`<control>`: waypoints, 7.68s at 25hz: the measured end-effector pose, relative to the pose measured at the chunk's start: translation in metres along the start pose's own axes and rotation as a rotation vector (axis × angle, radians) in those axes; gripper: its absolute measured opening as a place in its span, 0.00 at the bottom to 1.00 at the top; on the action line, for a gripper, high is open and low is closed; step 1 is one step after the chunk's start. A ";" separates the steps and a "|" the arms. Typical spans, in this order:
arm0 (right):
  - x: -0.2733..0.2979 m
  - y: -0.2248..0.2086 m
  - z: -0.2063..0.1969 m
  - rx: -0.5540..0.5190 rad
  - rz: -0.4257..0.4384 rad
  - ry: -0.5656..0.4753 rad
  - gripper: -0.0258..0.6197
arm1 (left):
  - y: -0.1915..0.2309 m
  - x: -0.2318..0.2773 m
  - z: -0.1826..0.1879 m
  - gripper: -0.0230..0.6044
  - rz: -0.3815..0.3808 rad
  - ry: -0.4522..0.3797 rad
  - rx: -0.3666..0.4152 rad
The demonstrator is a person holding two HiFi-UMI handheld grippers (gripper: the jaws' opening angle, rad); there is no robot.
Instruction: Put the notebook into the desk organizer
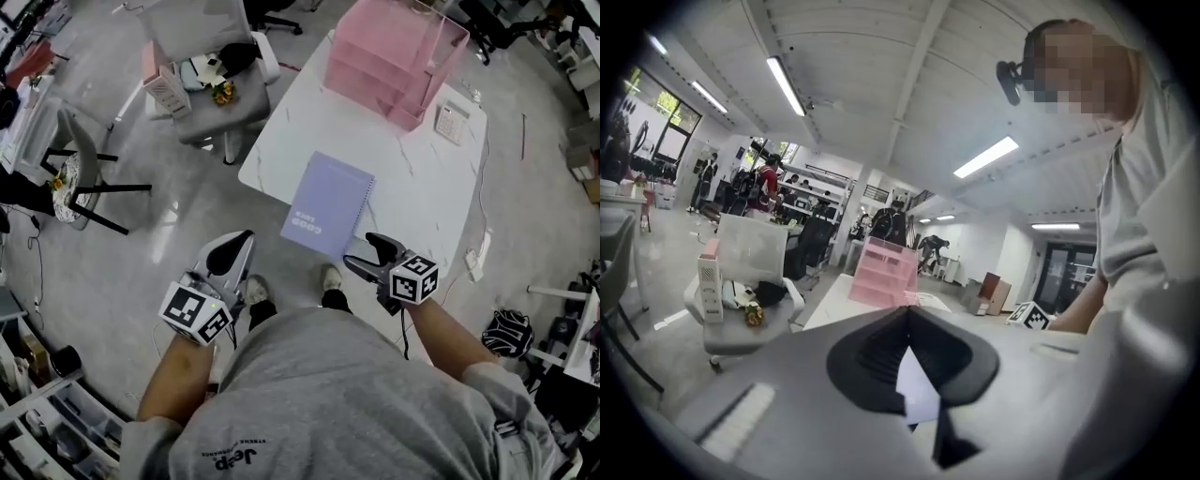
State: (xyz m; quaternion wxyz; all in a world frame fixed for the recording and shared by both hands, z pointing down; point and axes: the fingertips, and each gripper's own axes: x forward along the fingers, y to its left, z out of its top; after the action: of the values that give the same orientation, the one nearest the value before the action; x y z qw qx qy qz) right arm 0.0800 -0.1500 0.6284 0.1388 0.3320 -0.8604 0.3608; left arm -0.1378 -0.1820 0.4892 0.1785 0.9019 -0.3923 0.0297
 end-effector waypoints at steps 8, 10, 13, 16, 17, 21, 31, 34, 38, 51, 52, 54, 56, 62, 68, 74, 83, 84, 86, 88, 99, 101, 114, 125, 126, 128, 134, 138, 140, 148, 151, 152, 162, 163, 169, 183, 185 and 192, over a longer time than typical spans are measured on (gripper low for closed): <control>0.022 -0.037 -0.064 0.256 -0.041 0.052 0.62 | 0.003 0.025 -0.045 0.13 -0.037 0.077 -0.046; 0.030 -0.047 -0.075 0.356 -0.049 0.048 0.62 | 0.003 0.029 -0.054 0.13 -0.047 0.090 -0.053; 0.046 -0.060 -0.085 0.503 -0.040 0.028 0.62 | 0.002 0.033 -0.062 0.13 -0.057 0.110 -0.052; 0.063 -0.068 -0.084 0.650 -0.018 -0.016 0.62 | 0.003 0.032 -0.068 0.13 -0.057 0.128 -0.057; 0.067 -0.070 -0.084 0.680 -0.014 -0.023 0.62 | 0.004 0.030 -0.068 0.13 -0.056 0.134 -0.057; 0.081 -0.068 -0.083 0.761 0.035 -0.032 0.62 | 0.009 0.022 -0.068 0.13 -0.039 0.141 -0.065; 0.077 -0.040 -0.040 0.778 0.128 -0.066 0.09 | 0.018 0.006 -0.059 0.13 -0.010 0.125 -0.071; 0.065 -0.024 -0.009 0.664 0.150 -0.066 0.09 | 0.018 0.004 -0.048 0.13 -0.013 0.100 -0.058; 0.050 -0.012 0.033 0.554 0.150 -0.067 0.09 | 0.019 -0.001 -0.024 0.13 -0.012 0.057 -0.039; -0.011 -0.011 0.221 0.289 0.126 -0.184 0.09 | 0.024 0.008 0.046 0.13 -0.029 -0.066 0.042; -0.015 -0.011 0.243 0.254 0.128 -0.203 0.09 | 0.024 0.010 0.050 0.13 -0.033 -0.070 0.049; -0.024 -0.012 0.287 0.157 0.132 -0.239 0.09 | 0.025 0.012 0.056 0.13 -0.037 -0.074 0.060; -0.028 -0.020 0.326 0.115 0.121 -0.269 0.09 | 0.029 0.015 0.061 0.13 -0.034 -0.077 0.065; -0.020 -0.077 0.418 0.151 0.040 -0.327 0.09 | 0.046 0.032 0.071 0.13 -0.032 -0.078 0.098; 0.004 -0.137 0.472 0.199 -0.018 -0.331 0.09 | 0.056 0.050 0.081 0.13 -0.038 -0.069 0.113; 0.031 -0.194 0.484 0.291 -0.081 -0.291 0.09 | 0.073 0.071 0.100 0.13 -0.020 -0.081 0.139; 0.042 -0.247 0.478 0.385 -0.176 -0.186 0.10 | 0.088 0.103 0.115 0.13 -0.037 -0.101 0.140; 0.043 -0.251 0.478 0.389 -0.194 -0.169 0.11 | 0.089 0.106 0.114 0.13 -0.040 -0.101 0.136; 0.046 -0.259 0.477 0.407 -0.226 -0.144 0.13 | 0.090 0.111 0.111 0.13 -0.045 -0.097 0.130; 0.048 -0.265 0.478 0.426 -0.263 -0.127 0.14 | 0.090 0.116 0.109 0.13 -0.048 -0.093 0.124; 0.046 -0.288 0.474 0.162 -0.696 0.066 0.35 | 0.091 0.118 0.111 0.13 -0.054 -0.095 0.106; 0.046 -0.288 0.470 0.142 -0.713 0.088 0.36 | 0.092 0.117 0.111 0.13 -0.054 -0.093 0.108; 0.037 -0.284 0.464 0.017 -0.763 0.157 0.53 | 0.091 0.105 0.108 0.13 -0.052 -0.097 0.112; 0.026 -0.249 0.488 -0.284 -0.773 0.114 0.68 | 0.080 0.099 0.107 0.13 -0.049 -0.104 0.123; 0.025 -0.237 0.493 -0.281 -0.731 0.059 0.68 | 0.079 0.098 0.109 0.13 -0.049 -0.108 0.123; 0.022 -0.209 0.500 -0.289 -0.647 -0.037 0.67 | 0.077 0.096 0.112 0.13 -0.047 -0.116 0.125; 0.013 -0.132 0.494 -0.286 -0.380 -0.201 0.67 | 0.075 0.087 0.130 0.13 -0.036 -0.152 0.130; 0.005 -0.088 0.479 -0.310 -0.281 -0.249 0.67 | 0.069 0.078 0.140 0.13 -0.027 -0.170 0.141; 0.000 -0.063 0.472 -0.329 -0.226 -0.268 0.67 | 0.064 0.073 0.145 0.13 -0.024 -0.179 0.146; -0.015 0.034 0.430 -0.407 -0.002 -0.364 0.54 | 0.051 0.047 0.152 0.13 -0.004 -0.207 0.160; -0.017 0.056 0.406 -0.426 0.035 -0.390 0.37 | 0.047 0.035 0.154 0.13 0.007 -0.206 0.165; -0.016 0.062 0.396 -0.435 0.045 -0.391 0.33 | 0.047 0.031 0.153 0.13 0.010 -0.206 0.166; -0.006 0.104 0.302 -0.463 0.084 -0.384 0.11 | 0.041 0.002 0.128 0.13 0.046 -0.188 0.154; -0.003 0.107 0.290 -0.461 0.087 -0.381 0.09 | 0.040 0.000 0.122 0.13 0.049 -0.180 0.151; 0.012 0.115 0.220 -0.425 0.131 -0.343 0.04 | 0.036 -0.011 0.083 0.13 0.070 -0.145 0.101; 0.027 0.121 0.205 -0.433 0.128 -0.332 0.04 | 0.038 -0.025 0.058 0.13 0.109 -0.146 0.064; 0.025 0.116 0.210 -0.424 0.112 -0.347 0.04 | 0.040 -0.026 0.061 0.13 0.115 -0.153 0.068; 0.020 0.115 0.220 -0.426 0.090 -0.362 0.04 | 0.038 -0.026 0.068 0.13 0.110 -0.168 0.069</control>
State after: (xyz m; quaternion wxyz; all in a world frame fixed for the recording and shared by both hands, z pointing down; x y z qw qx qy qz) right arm -0.0115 -0.2563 0.4231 0.0337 0.3160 -0.9415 0.1125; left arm -0.1888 -0.2110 0.4324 0.1118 0.8840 -0.4534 -0.0227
